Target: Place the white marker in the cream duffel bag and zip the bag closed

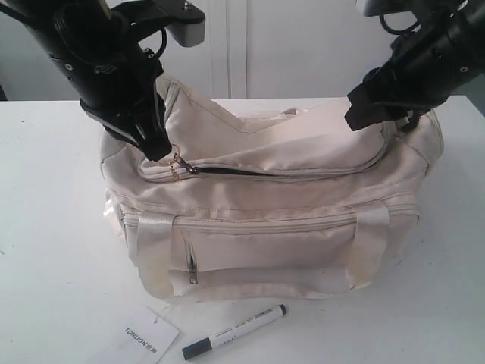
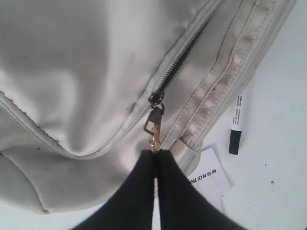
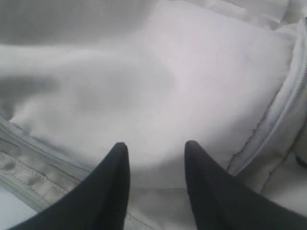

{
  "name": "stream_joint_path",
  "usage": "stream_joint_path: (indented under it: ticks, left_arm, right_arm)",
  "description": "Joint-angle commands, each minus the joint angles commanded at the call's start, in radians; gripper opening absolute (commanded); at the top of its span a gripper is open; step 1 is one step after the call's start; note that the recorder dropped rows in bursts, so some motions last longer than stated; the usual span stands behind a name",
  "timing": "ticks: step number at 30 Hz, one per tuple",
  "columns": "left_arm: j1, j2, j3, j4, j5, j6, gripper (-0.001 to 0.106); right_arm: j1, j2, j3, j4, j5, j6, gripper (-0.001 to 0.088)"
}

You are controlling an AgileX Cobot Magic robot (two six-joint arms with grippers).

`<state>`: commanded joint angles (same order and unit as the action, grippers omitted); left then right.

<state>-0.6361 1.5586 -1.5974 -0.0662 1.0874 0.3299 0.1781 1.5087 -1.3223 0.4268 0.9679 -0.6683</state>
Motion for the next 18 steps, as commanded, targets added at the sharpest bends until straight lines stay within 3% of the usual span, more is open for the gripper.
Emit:
stream_joint_path:
  ticks: [4,7,11,18]
  left_arm:
    - [0.000,-0.018,0.000,0.000,-0.016,0.013,0.000]
    - [0.000,-0.024,0.000,0.003,-0.022,0.013,0.000]
    - [0.000,-0.023,0.000,0.004,-0.022,0.013,0.000]
    - [0.000,-0.023,0.000,0.011,-0.020,0.013,0.000]
  right_arm:
    - [0.055,0.000,0.020,0.096,0.037,-0.212,0.0364]
    - [0.090,0.000,0.022,0.085,0.038,-0.264,0.0365]
    - [0.178,0.000,0.022,-0.007,0.020,-0.333,0.0365]
    - [0.338,0.000,0.022,-0.272,-0.055,-0.312,0.0365]
